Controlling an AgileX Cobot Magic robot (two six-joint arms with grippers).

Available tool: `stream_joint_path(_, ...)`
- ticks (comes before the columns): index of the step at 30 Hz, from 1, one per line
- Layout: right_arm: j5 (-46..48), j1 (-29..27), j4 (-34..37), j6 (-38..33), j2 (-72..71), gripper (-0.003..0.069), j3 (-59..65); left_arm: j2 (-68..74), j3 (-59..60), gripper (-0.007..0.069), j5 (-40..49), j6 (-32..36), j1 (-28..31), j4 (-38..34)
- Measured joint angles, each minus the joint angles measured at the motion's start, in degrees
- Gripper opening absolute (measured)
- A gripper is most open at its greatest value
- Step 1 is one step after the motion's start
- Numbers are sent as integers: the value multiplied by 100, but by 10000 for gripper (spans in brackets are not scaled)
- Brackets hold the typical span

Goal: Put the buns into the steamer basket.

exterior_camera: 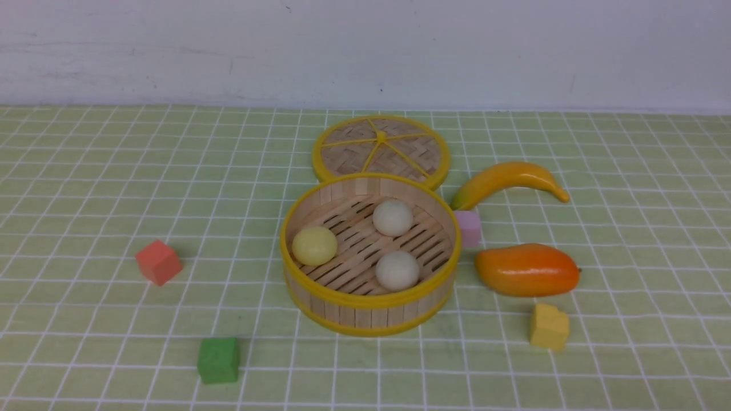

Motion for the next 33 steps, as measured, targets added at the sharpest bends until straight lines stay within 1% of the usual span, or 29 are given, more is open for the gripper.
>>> stream_joint_path(2, -243, -6, 34, 0, -6, 5, 430, 0, 0, 164, 0, 0, 0, 0)
stream_joint_path(3, -250, -6, 52, 0, -6, 6, 564, 0, 0, 164, 0, 0, 0, 0)
stream_joint_path(4, -52, -6, 102, -4, -6, 8, 733, 0, 0, 164, 1, 0, 0, 0)
stream_joint_path(11, -76, -6, 140, -11, -6, 18, 738, -4, 0, 173, 0, 0, 0, 0)
stream_joint_path(17, -82, 339, 179, -11, -6, 22, 738, -4, 0, 181, 0, 0, 0, 0)
stream_joint_path(20, -82, 426, 184, -11, -6, 23, 738, -4, 0, 183, 0, 0, 0, 0)
stream_joint_path(33, -82, 439, 184, -11, -6, 32, 738, -4, 0, 192, 0, 0, 0, 0)
